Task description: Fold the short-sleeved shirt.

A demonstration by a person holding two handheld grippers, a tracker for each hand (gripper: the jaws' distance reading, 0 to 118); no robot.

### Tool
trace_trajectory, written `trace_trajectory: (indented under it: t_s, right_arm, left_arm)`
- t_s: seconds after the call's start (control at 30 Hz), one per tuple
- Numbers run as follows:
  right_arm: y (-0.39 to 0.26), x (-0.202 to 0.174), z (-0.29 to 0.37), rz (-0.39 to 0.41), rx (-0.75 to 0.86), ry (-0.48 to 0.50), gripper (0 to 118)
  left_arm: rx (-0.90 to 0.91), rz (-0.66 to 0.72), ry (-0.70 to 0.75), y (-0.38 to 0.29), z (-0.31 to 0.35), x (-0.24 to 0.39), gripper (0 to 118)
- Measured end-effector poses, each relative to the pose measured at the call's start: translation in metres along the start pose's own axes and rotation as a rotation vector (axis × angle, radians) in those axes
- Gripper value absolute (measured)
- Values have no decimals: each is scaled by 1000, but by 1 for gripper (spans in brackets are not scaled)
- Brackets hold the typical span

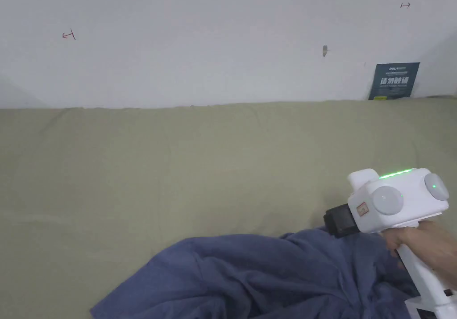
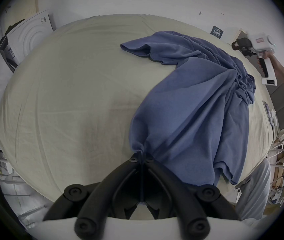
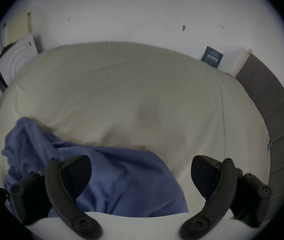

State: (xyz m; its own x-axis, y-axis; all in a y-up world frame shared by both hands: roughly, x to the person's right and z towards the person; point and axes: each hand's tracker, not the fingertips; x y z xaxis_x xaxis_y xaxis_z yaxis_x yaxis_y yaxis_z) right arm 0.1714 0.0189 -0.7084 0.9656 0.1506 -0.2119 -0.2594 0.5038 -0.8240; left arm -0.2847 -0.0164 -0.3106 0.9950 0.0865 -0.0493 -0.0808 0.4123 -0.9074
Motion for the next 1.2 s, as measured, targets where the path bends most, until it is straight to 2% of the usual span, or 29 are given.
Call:
trace_trajectory:
  t_s: [0.17, 0.2, 0.27, 0.3, 0.33, 0.37, 0.4, 0.43, 0.47, 0.53, 0.67, 0.8, 0.9, 1.07, 1.2]
  right_arm:
    - [-28, -5, -34, 108, -140, -51, 113]
    - [-33, -4, -40, 106, -166, -54, 107]
    - [-31, 4, -36, -85, -150, 81, 92]
    - [-34, 3, -32, -93, -129, 22, 88]
    - [-34, -2, -24, 5, -105, 29, 82]
    - [-34, -3, -16, 4, -86, 61, 77]
    - [-34, -4, -7, 5, -81, 57, 50]
    - [-37, -12, -1, 20, -64, 31, 5]
    - [-38, -14, 6, 28, -33, -9, 5]
    - [-43, -9, 24, 1, -42, 43, 5]
    - [-65, 1, 100, -94, 57, 85, 5]
    - [-77, 27, 180, -99, 145, 78, 5]
    - [-89, 54, 238, -129, 219, 59, 5]
    - [-115, 93, 336, -241, 363, 50, 5]
    - [-132, 122, 392, -323, 452, 51, 5]
  left_arm:
    - [-7, 1, -4, 0, -3, -1, 0]
    - [-7, 2, -6, 0, -4, -2, 0]
    - [-8, 3, -10, 0, -4, -2, 0]
    - [-9, 4, -11, 1, -4, -1, 0]
    - [-10, 5, -11, 1, -4, -1, 0]
    - [-11, 4, -11, 1, -4, -1, 0]
    - [-11, 3, -11, 1, -4, 0, 0]
    - [-11, 1, -9, 1, -4, 1, 0]
    - [-11, -4, -6, 2, -3, 2, 0]
    - [-12, -10, 3, 2, -2, 3, 0]
    - [-7, -14, 9, 4, 6, 1, 0]
    - [83, 4, 40, 15, 31, -9, 0]
    - [186, 75, 26, 38, 65, -23, 0]
    - [355, 76, 59, 83, 137, -38, 0]
    - [486, 99, 27, 118, 198, -46, 0]
